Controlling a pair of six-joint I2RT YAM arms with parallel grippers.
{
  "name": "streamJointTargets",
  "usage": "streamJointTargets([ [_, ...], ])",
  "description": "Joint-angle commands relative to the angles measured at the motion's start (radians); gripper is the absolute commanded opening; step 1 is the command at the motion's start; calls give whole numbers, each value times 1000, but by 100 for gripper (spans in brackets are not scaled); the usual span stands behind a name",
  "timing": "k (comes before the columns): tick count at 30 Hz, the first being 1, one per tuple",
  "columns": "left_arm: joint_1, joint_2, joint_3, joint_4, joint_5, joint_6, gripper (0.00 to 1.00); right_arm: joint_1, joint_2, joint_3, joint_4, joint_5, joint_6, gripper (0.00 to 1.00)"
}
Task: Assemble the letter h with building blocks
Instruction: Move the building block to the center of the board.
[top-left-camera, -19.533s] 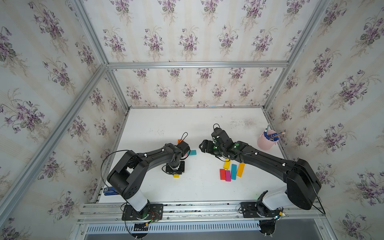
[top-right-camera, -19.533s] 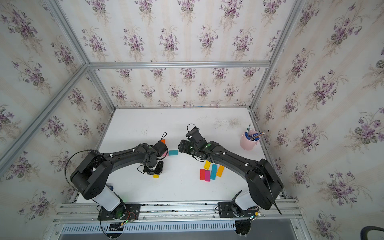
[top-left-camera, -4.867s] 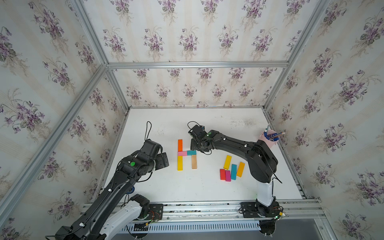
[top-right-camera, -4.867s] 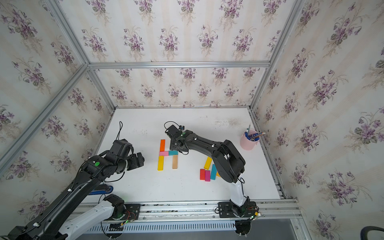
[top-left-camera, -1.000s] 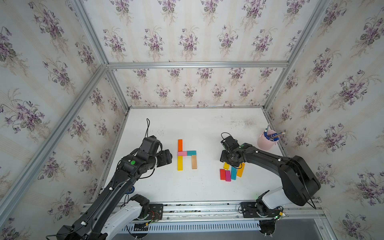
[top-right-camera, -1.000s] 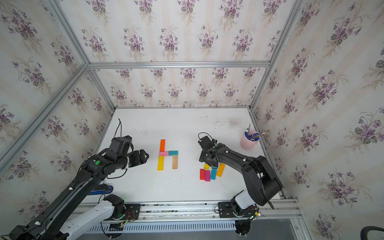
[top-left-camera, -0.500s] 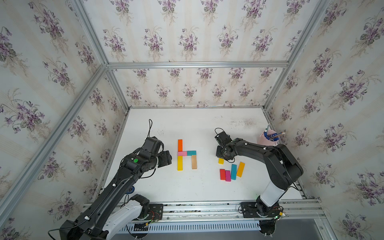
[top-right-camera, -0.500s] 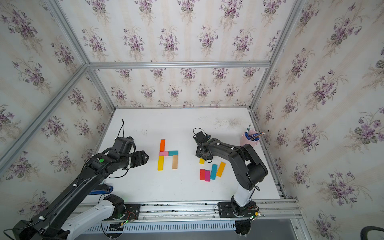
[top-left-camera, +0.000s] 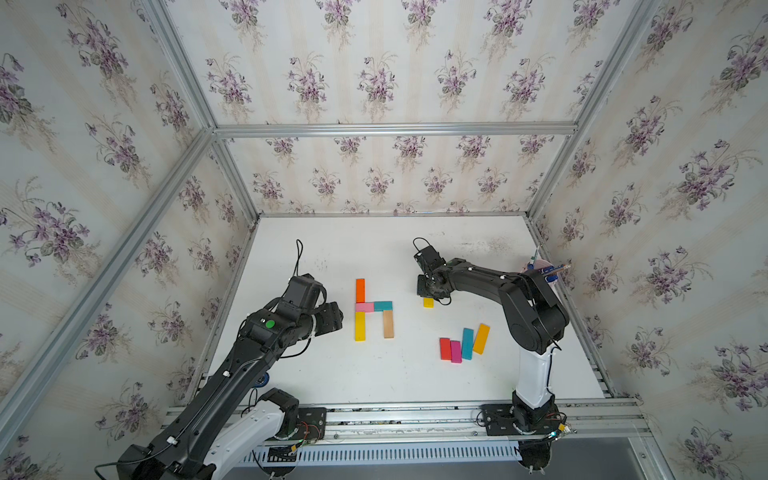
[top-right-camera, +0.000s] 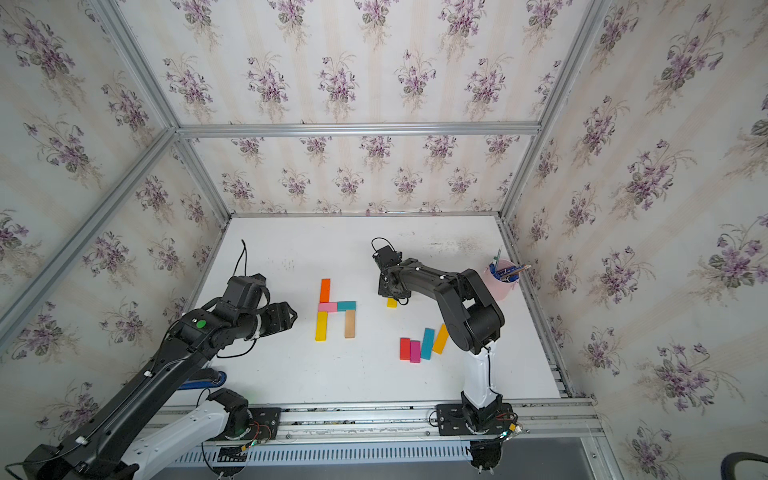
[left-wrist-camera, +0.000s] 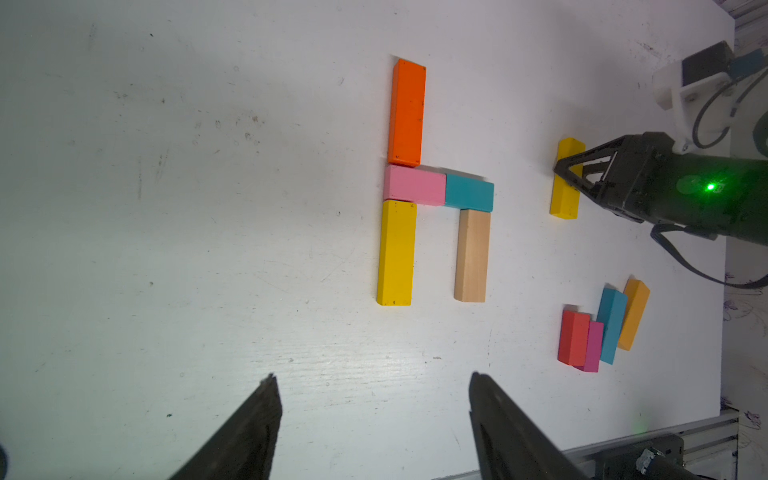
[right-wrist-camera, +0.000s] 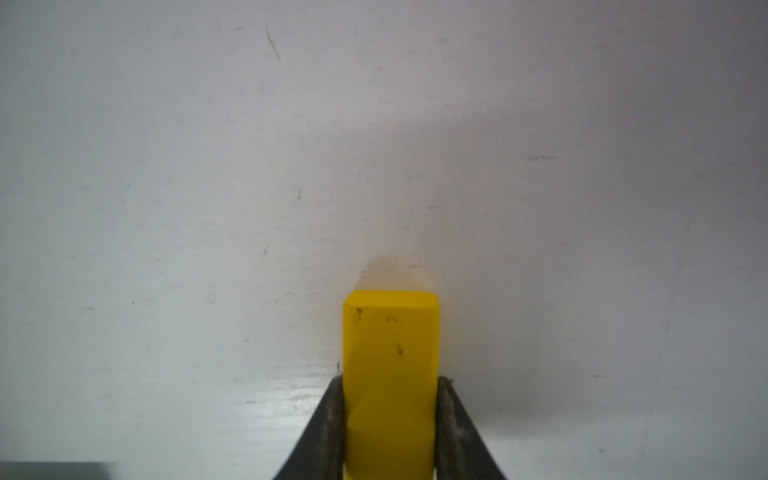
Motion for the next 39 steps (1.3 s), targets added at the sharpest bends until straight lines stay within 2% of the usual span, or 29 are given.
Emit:
streamJointTargets([
  [1,0,-2,-6,15,-5,-1,74,0,19,-3,-30,20,-33,32],
  [4,1,0,-13,22,-2,-5,74,0,27,-1,-37,21,-36,37],
  [6,0,1,-10,20,0,-6,74,0,32,2,-42,13,-37,50],
  [8,0,0,-11,18,-2,-5,74,2,26,-5,-35,9,-36,56],
  [10,0,-2,-8,13,-6,-4,74,2,19,-8,-37,0,-33,55],
  [15,0,-7,-4,7,-16,-3,74,38,-1,-14,-34,-18,-14,33],
  [18,1,-10,-6,7,-16,-4,74,76,5,-5,-31,-24,8,31],
  [22,1,-9,-11,9,-13,-6,74,109,37,45,-43,-18,45,31],
  [30,1,-6,-39,20,-7,-10,74,110,119,156,-89,11,76,31],
  [35,0,-9,-49,25,-5,-11,74,109,128,152,-92,15,79,32],
  [37,0,-7,-47,27,-5,-11,74,109,127,148,-96,17,77,38],
  [39,0,-4,-43,28,-3,-11,74,110,123,144,-94,16,76,49],
])
